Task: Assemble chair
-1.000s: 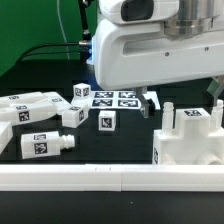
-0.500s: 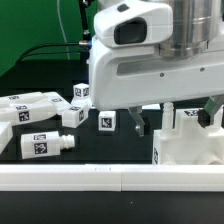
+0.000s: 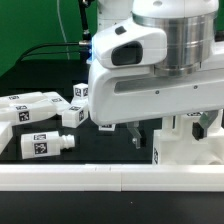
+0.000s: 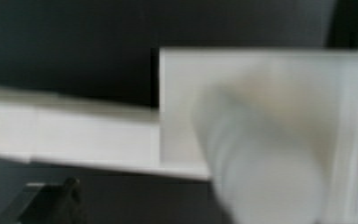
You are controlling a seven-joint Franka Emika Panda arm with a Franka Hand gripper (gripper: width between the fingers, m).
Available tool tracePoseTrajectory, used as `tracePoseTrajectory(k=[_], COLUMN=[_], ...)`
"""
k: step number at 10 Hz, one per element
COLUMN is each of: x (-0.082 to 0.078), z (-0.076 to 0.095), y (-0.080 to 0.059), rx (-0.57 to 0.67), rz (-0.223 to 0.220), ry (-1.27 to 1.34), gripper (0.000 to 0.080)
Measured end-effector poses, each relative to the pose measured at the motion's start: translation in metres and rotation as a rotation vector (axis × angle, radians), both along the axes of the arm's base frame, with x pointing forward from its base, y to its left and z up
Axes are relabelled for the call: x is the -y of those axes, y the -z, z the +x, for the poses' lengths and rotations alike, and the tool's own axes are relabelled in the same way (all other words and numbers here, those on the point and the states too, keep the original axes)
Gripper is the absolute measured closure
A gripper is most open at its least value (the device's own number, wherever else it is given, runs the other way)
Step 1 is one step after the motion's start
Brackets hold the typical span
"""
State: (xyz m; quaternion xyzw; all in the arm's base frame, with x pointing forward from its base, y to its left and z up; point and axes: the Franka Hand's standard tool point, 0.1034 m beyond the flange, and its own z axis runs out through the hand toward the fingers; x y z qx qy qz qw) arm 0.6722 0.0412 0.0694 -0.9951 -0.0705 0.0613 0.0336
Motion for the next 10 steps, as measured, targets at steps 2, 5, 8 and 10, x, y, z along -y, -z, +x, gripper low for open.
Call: tracePoseTrajectory(k=[2,5,8,10], x=[-0.001,-0.004,-0.003,0.000], z=[-0.021,-0.036,-0.031,-0.033], y=[0.001,0.006,0.009,0.009], rx=[-0.158,-0.376,-0.373,-0.353], rz=[0.001,0.004,0.006,0.006], ry=[-0.012,-0.032,-0.033,-0.034], gripper=[0.0150,0.0150,0.0150,0.0150])
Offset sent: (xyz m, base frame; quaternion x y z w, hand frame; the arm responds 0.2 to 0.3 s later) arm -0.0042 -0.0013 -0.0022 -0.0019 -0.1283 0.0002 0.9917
